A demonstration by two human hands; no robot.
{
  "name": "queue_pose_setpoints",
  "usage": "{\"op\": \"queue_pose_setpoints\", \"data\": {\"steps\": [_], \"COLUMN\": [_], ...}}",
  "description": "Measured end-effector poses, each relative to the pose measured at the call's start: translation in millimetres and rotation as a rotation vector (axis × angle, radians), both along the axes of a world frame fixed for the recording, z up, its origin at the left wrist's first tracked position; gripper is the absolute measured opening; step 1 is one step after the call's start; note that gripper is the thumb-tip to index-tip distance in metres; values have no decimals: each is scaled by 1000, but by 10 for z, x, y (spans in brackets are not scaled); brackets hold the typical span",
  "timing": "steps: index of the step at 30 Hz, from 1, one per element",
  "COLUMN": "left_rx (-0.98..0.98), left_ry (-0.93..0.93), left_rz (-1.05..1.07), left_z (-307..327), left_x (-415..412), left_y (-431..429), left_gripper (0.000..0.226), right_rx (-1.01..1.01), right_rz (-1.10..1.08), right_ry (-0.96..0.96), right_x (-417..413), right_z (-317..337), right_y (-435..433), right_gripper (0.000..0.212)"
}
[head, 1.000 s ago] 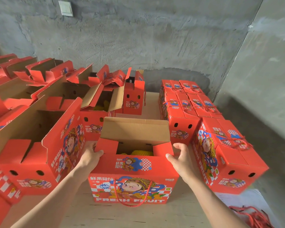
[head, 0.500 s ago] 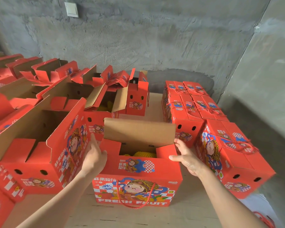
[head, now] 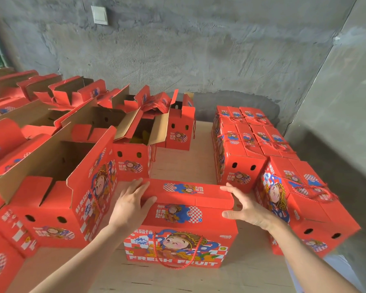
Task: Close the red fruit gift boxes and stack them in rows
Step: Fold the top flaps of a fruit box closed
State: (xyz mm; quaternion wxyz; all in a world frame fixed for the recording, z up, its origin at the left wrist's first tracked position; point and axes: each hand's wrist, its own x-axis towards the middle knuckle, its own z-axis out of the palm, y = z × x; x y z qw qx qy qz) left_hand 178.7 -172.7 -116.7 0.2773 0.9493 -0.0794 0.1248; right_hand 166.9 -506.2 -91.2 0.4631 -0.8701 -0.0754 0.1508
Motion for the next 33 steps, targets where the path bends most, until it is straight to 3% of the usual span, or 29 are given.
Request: {"op": "queue_pose_setpoints", "data": {"steps": [6,13,18,33], "left_rx": [17,354,399,476], "left_ry": [56,283,266,341], "left_rz": [-18,-183,-295,-311], "left_z": [25,299,260,96], "left_x": [85,400,418,437], "left_y": [30,96,97,105], "left_gripper": [55,62,74,59], "right_rx": [-207,-343,-351,-333], "right_rz": [29,31,29,78], "right_ry": [-232,-325,-332,-211], "right_x": [93,82,87,66], "right_z": [-104,-124,-130,-219], "right_y": [158,119,109,83], "right_gripper": [50,48,53,39]}}
